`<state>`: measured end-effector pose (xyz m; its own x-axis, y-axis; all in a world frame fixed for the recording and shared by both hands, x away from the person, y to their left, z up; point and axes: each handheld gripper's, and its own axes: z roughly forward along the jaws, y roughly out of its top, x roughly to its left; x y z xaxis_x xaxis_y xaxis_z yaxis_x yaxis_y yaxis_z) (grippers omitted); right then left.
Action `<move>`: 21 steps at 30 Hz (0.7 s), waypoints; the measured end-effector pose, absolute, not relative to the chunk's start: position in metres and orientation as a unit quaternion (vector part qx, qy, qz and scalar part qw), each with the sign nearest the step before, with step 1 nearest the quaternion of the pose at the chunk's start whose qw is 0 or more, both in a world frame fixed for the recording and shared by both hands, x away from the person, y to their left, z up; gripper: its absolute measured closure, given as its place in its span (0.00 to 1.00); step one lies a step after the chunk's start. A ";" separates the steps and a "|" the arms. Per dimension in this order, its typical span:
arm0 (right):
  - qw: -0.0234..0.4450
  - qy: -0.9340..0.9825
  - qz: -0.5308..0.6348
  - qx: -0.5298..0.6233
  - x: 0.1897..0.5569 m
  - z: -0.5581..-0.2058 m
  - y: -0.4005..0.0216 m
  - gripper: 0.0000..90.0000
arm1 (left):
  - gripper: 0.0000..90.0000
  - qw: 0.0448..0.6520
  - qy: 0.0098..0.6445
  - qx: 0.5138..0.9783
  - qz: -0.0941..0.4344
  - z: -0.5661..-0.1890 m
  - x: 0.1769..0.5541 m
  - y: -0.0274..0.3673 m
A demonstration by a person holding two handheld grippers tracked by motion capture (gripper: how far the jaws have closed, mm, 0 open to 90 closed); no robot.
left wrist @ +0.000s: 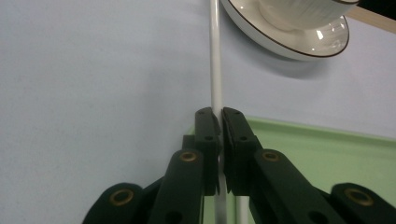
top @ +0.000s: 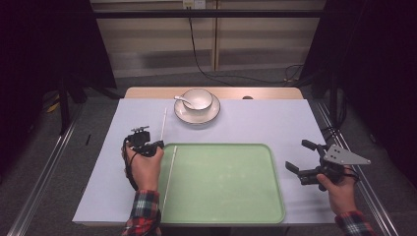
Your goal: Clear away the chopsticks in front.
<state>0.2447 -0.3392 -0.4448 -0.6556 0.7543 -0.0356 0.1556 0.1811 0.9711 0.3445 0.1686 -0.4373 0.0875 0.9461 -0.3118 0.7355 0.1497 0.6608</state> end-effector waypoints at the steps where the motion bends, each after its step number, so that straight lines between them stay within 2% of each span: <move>1: 0.269 0.720 0.556 0.315 0.245 -0.445 -0.339 0.02 | 0.95 0.373 0.658 0.639 0.141 -0.437 0.342 0.170; 21: 0.277 0.715 0.556 0.320 0.244 -0.445 -0.338 0.02 | 0.95 0.388 0.659 0.631 0.130 -0.444 0.305 0.173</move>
